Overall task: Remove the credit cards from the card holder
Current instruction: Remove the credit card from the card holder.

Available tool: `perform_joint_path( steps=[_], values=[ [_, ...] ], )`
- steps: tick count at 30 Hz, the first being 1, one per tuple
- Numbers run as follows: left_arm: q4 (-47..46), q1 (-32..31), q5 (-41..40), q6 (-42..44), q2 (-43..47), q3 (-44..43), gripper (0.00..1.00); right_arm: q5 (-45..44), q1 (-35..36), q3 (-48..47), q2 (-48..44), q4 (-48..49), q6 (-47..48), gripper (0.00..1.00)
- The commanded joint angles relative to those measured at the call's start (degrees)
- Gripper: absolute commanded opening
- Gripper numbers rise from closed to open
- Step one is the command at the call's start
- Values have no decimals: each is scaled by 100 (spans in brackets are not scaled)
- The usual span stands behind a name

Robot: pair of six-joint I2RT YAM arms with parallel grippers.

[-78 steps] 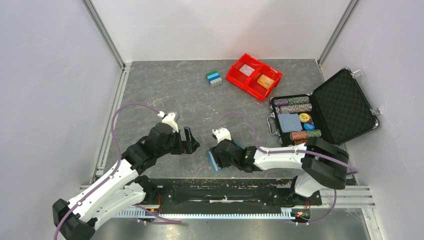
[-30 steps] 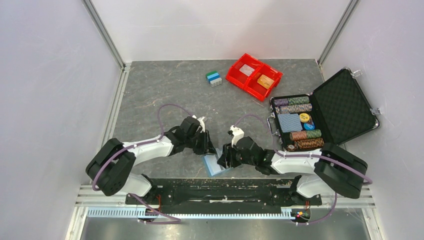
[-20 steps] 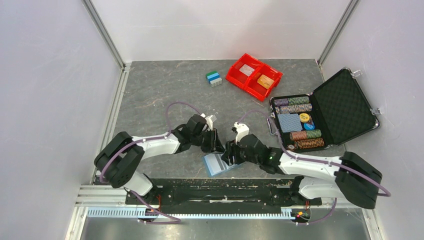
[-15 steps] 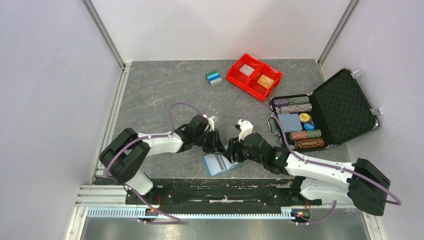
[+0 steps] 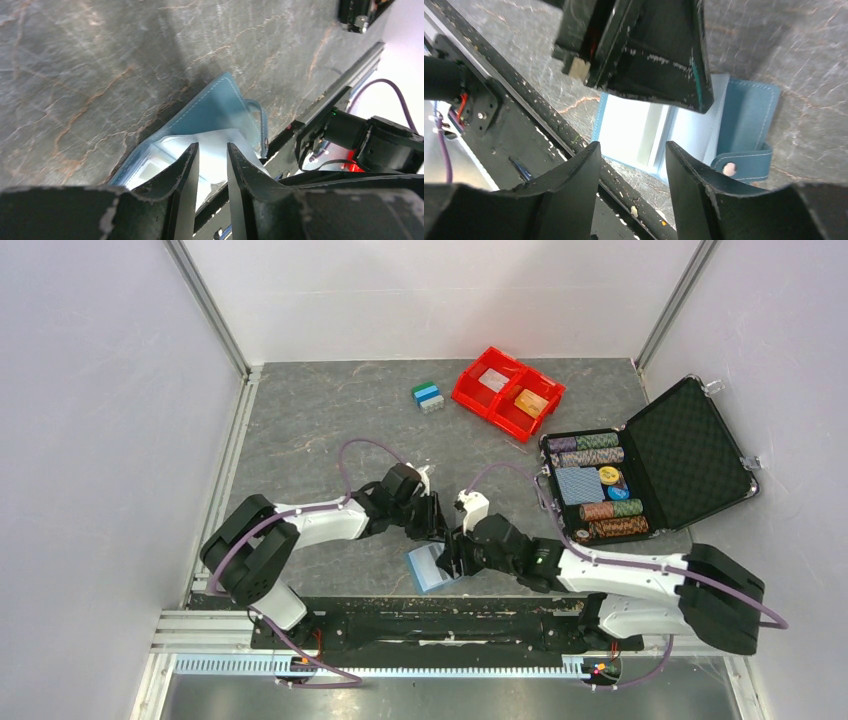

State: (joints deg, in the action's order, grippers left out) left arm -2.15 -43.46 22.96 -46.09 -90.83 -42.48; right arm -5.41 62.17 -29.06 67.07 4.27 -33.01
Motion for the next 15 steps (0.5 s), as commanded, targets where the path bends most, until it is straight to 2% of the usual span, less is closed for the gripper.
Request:
perform_joint_path(
  steps=[1, 5, 7, 15],
  values=[
    [909, 85, -635, 278, 355, -369, 34, -114, 197, -214, 409, 444, -106, 56],
    [1462, 319, -1004, 322, 802, -464, 39, -428, 405, -389, 812, 405, -122, 63],
    [1812, 522, -1184, 378, 1037, -523, 40, -583, 507, -539, 1020, 321, -108, 64],
    [2597, 1314, -1475, 762, 2295, -267, 52, -1226, 794, -1077, 1704, -206, 8, 67]
  ],
)
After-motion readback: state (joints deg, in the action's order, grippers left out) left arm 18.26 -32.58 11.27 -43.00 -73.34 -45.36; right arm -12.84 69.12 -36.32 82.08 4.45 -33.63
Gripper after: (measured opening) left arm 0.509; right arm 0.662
